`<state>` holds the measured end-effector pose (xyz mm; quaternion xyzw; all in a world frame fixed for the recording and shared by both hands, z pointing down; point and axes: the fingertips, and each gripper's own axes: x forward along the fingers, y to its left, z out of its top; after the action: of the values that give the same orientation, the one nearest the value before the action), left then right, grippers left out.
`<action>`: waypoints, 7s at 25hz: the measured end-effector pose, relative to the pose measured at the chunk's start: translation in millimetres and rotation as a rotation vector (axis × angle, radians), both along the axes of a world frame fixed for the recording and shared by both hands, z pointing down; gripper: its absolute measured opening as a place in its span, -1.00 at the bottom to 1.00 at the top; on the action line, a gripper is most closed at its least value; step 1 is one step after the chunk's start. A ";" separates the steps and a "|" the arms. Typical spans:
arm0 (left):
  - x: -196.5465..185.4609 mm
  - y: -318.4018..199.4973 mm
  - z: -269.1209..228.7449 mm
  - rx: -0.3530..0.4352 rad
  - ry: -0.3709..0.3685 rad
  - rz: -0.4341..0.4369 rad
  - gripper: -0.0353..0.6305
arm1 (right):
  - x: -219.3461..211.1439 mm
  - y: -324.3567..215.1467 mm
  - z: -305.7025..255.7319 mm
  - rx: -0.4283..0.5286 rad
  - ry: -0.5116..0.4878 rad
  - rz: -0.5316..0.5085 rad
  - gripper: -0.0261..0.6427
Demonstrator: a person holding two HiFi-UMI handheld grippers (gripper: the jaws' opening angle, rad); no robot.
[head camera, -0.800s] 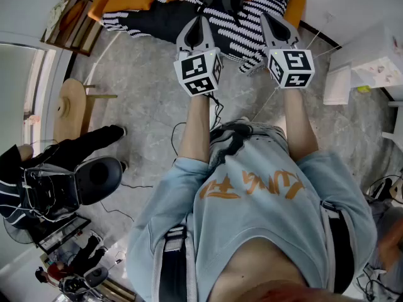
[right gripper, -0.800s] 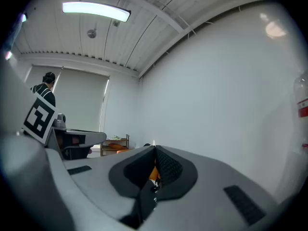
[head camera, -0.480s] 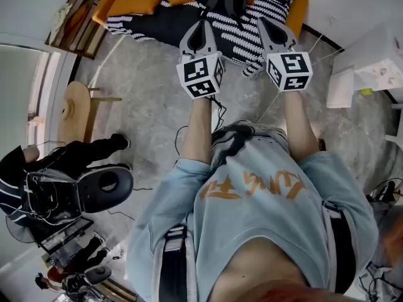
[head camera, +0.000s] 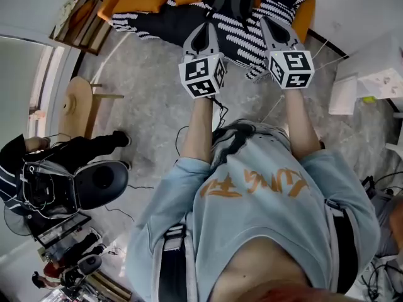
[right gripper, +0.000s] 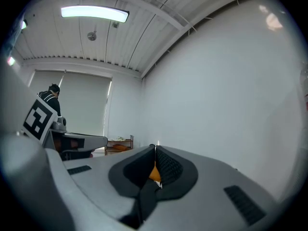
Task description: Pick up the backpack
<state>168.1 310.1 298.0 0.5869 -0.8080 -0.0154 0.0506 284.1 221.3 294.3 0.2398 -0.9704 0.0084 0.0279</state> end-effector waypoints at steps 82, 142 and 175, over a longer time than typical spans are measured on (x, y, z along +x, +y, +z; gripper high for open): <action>-267.8 -385.8 206.9 -0.353 0.441 0.248 -0.82 | -256.8 -384.9 191.2 -0.451 0.244 0.128 -0.83; -302.1 -553.2 316.4 -0.627 0.634 0.924 -0.17 | -317.8 -470.7 309.4 -0.890 0.192 0.095 -0.19; -333.2 -512.1 174.3 -0.279 0.568 0.944 -0.76 | -362.6 -422.8 198.7 -0.842 0.331 -0.167 -0.69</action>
<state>-165.1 -202.0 472.3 0.8449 -0.4073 -0.0412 0.3444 -78.5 -201.6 493.0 0.1268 -0.8810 0.3611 0.2781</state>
